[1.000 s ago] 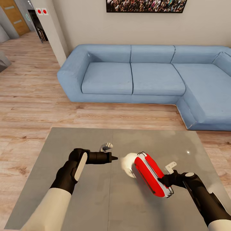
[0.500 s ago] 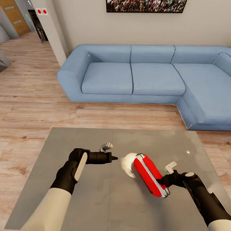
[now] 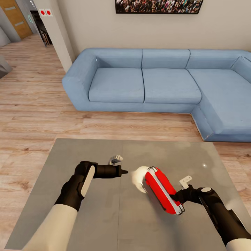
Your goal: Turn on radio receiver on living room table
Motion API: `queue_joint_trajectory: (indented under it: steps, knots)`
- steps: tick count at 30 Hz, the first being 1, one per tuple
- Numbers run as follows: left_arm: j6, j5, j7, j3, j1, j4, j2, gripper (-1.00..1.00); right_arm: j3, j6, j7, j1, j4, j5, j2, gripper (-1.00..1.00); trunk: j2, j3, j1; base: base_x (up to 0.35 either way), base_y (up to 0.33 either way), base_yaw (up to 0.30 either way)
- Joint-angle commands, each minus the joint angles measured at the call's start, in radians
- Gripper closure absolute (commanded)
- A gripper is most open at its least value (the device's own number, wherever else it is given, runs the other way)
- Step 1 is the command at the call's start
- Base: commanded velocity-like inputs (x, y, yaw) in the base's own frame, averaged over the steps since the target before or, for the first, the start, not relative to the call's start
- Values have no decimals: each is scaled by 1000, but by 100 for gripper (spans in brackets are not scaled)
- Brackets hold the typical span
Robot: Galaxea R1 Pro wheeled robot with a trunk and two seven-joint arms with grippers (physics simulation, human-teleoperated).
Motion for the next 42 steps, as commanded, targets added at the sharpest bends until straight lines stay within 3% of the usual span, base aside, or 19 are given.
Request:
queue_joint_trajectory:
  steps: [1, 11, 18, 29, 42]
  knots:
    - [0, 0, 0, 0, 0, 0, 0, 100, 0, 0, 2, 0, 0, 1, 0, -100, 0, 0, 0, 0, 0, 0]
    - [0, -1, 0, 0, 0, 0, 0, 100, 1, 2, 24, 0, -27, 0, -2, -100, 0, 0, 0, 0, 0, 0]
    - [0, -1, -1, 0, 0, 0, 0, 100, 1, 23, 149, 0, -89, 1, -4, -100, 0, 0, 0, 0, 0, 0]
    - [0, -2, -3, 1, 0, -1, 0, 100, 3, 183, 277, 0, -256, 4, -10, -100, 0, 0, 0, 0, 0, 0]
    - [0, -2, -4, 1, 0, -2, 0, 100, 3, 293, 297, 0, -371, 6, -20, -100, 0, 0, 0, 0, 0, 0]
